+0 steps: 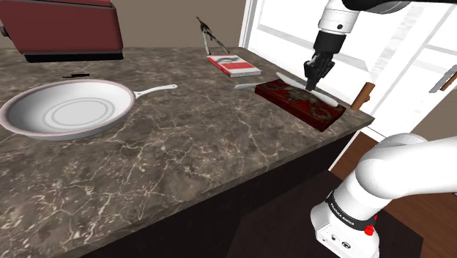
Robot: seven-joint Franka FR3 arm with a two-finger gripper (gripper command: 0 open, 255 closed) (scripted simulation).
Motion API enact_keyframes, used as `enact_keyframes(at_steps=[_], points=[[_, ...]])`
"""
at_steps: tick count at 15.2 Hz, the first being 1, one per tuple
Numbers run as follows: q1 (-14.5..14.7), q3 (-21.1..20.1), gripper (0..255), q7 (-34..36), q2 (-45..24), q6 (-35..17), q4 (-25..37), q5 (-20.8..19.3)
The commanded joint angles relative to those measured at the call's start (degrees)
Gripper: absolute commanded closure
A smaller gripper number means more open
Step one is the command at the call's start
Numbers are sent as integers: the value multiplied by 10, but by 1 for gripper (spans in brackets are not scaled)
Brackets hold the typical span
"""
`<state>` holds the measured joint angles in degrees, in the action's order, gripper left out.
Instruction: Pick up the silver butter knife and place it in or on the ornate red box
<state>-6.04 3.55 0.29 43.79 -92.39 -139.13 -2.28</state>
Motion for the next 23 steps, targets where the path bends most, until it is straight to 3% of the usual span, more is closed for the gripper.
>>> enact_keyframes(at_steps=[1,5,6,11,15,23], points=[[0,0,255,0,0,-2,-2,0],[0,0,255,0,0,-1,-1,0],[0,0,0,0,0,-1,-1,0],[0,0,0,0,0,-1,-1,0],[1,-2,0,-1,-20,64,85,2],[1,-2,0,-1,-20,64,85,2]])
